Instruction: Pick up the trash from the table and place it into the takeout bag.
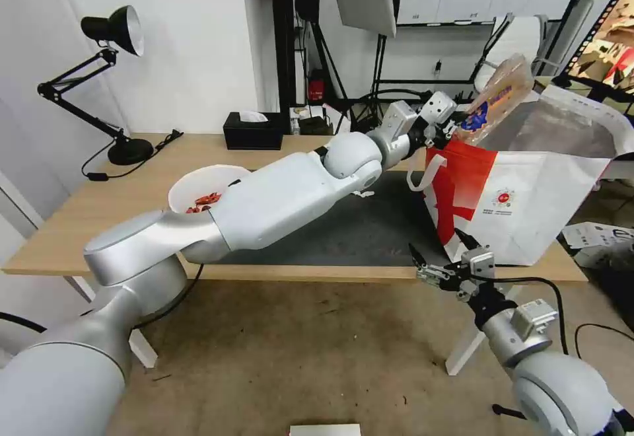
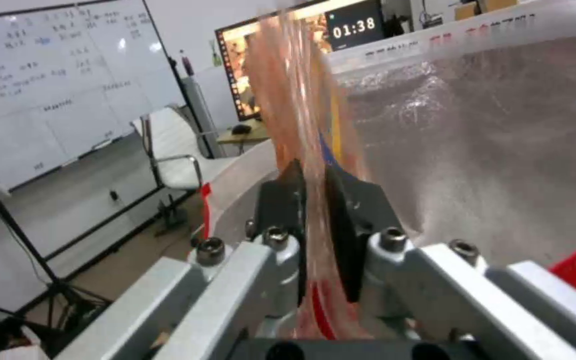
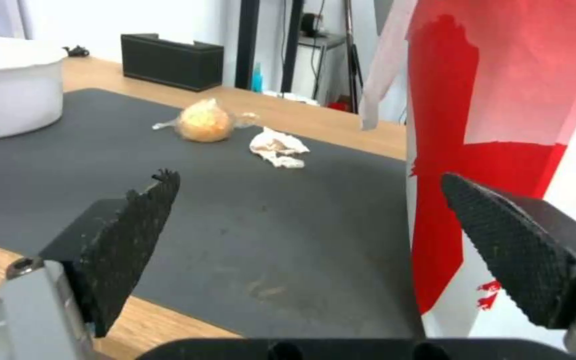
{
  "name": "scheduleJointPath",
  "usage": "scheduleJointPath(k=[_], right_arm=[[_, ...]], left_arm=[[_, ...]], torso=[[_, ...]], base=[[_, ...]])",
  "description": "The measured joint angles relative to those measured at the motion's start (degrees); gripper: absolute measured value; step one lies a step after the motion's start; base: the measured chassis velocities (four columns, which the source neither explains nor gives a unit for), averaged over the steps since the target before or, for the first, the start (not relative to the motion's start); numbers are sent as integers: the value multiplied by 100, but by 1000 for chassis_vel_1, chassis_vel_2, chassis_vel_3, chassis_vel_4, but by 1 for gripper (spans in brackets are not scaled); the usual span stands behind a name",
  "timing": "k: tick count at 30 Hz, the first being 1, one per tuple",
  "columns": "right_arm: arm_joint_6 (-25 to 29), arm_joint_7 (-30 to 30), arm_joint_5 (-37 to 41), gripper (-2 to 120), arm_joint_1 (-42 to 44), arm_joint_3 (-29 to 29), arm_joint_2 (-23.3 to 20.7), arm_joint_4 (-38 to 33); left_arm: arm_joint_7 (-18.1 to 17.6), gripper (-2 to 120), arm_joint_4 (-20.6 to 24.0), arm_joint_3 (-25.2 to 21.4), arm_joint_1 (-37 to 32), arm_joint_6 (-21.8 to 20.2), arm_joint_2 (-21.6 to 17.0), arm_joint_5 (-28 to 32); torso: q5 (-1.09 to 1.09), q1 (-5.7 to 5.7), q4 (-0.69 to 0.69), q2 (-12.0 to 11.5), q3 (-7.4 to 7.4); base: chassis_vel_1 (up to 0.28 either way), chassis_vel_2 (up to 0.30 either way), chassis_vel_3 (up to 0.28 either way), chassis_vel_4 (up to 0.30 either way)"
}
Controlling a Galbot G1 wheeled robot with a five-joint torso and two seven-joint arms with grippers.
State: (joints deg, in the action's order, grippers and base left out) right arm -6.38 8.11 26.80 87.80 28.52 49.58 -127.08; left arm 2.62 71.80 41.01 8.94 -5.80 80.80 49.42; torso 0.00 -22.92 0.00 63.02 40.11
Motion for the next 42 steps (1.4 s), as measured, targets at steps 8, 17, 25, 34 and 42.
scheduleJointPath(k=[8,17,25,34,42], right_arm=[[-4,0,127,100,-182,-71,-1,81],[57,21,153,100,-254,-82,11,9],[546,103,257,100,-64,78,94,-162],[662,147,274,100,321,474,78,-422],[903,135,115,100,829,654,249,-573]], left_arm=[[-120,47,96,-180,-80,-98,-38,453],[-623,77,886,-527,-410,87,-646,754],[-792,99,2485,-1114,-1691,246,-2098,245],[-550,100,4040,-3602,-4919,276,-2890,-937],[-362,100,4775,-5446,-8117,914,-2388,-2561]], torso=[[0,0,0,1,0],[-1,0,0,1,0],[-4,1,0,1,-1],[-2,1,-1,1,-2],[-1,2,-1,2,-2]], base=[[0,0,0,0],[0,0,0,0],[0,0,0,0],[0,0,0,0],[0,0,0,0]])
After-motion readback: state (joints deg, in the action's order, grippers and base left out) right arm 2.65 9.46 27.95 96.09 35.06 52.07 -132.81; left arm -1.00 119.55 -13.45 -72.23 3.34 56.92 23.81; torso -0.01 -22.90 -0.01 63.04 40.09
